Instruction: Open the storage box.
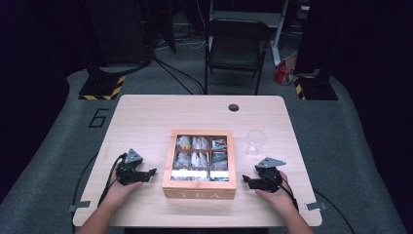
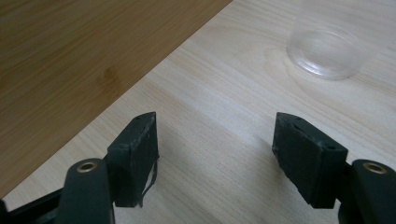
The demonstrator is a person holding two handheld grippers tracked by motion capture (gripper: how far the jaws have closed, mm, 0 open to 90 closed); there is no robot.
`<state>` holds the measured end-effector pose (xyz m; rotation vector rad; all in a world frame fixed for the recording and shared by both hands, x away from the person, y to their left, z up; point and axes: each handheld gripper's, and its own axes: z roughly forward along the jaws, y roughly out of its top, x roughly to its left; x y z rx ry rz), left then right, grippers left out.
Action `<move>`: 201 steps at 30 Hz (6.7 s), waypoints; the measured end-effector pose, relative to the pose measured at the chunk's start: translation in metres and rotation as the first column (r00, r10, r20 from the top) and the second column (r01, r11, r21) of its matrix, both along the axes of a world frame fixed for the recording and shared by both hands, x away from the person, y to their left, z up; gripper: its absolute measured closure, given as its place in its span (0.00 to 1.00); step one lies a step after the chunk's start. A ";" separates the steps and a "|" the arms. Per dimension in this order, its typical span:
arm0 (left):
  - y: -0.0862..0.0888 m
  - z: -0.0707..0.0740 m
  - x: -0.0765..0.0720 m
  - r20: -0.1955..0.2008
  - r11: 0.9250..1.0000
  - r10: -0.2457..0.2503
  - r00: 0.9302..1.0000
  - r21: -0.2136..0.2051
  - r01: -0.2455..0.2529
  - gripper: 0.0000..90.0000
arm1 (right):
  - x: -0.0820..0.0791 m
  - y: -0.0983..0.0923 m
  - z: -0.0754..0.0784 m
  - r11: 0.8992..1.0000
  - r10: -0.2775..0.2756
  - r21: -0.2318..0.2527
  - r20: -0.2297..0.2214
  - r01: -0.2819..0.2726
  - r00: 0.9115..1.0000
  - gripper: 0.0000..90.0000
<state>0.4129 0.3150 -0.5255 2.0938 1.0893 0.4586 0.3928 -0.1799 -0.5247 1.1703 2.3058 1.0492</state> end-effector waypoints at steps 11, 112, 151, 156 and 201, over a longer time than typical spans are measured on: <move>0.000 0.014 -0.006 -0.031 0.999 0.009 0.999 -0.037 -0.010 0.28 | -0.006 0.003 0.011 1.000 0.000 -0.017 0.028 0.000 1.000 0.34; -0.023 0.087 -0.087 0.001 0.983 -0.134 0.991 -0.129 0.133 0.51 | -0.065 0.023 0.079 0.988 0.122 0.092 0.034 -0.125 0.992 0.48; -0.038 0.064 -0.100 0.007 0.973 -0.198 0.980 -0.116 0.198 0.53 | -0.081 0.035 0.054 0.975 0.194 0.107 0.003 -0.194 0.981 0.51; -0.039 0.061 -0.099 -0.003 0.971 -0.209 0.978 -0.120 0.207 0.55 | -0.079 0.037 0.052 0.974 0.201 0.106 0.002 -0.201 0.979 0.56; -0.062 0.068 -0.098 0.016 0.971 -0.221 0.975 -0.085 0.222 0.67 | -0.080 0.042 0.062 0.969 0.211 0.119 0.055 -0.216 0.976 0.74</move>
